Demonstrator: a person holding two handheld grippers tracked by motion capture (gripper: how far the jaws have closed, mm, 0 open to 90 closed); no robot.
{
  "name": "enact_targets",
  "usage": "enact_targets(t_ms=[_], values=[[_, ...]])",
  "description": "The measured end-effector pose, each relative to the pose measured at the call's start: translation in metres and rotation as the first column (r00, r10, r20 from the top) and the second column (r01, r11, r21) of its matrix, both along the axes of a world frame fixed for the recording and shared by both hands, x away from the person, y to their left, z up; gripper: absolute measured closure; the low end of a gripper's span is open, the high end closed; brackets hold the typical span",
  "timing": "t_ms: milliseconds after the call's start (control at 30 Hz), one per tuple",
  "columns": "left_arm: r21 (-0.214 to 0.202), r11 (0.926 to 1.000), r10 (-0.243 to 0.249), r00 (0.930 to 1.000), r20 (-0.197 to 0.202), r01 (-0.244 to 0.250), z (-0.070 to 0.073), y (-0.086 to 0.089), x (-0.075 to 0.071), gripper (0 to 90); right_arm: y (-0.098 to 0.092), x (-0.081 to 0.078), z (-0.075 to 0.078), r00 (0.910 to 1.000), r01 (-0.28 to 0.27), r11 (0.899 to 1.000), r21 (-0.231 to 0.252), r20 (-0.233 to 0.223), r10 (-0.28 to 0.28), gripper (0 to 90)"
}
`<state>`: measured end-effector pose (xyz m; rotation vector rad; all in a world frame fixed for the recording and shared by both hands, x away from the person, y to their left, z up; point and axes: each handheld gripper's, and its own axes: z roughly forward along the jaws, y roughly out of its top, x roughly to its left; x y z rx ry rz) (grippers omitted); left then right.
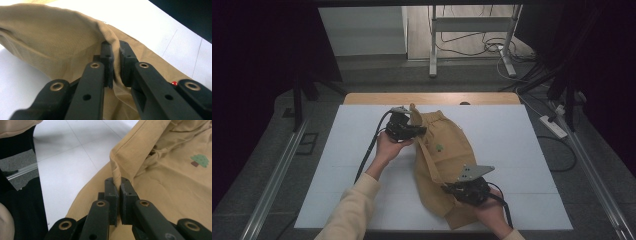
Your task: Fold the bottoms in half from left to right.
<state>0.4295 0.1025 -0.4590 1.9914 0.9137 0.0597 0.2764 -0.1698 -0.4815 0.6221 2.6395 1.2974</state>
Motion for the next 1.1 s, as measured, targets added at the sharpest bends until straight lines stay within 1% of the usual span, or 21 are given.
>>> enact_targets(t_ms=[133, 600, 867, 1100], values=[[0.009, 1.0000, 0.000, 1.0000, 0.006, 0.000, -0.001, -0.004, 0.001, 83.3, -0.004, 0.001, 0.000, 0.9999, 0.011, 1.000, 0.002, -0.001, -0.011, 85.7], [0.007, 0.9999, -0.014, 0.9999, -0.001, 0.014, -0.003, -0.012, 0.003, 83.1, -0.014, 0.002, -0.002, 0.9993, 0.036, 0.999, -0.003, -0.006, -0.036, 85.7], [0.010, 0.9998, -0.018, 0.9998, 0.000, 0.018, -0.004, -0.016, 0.004, 82.9, -0.019, 0.003, -0.003, 0.9989, 0.046, 0.999, -0.008, -0.009, -0.047, 85.7], [0.013, 0.9997, -0.022, 0.9998, 0.002, 0.022, -0.005, -0.021, 0.006, 82.9, -0.024, 0.002, -0.002, 0.9984, 0.055, 0.998, -0.003, -0.009, -0.055, 85.7]])
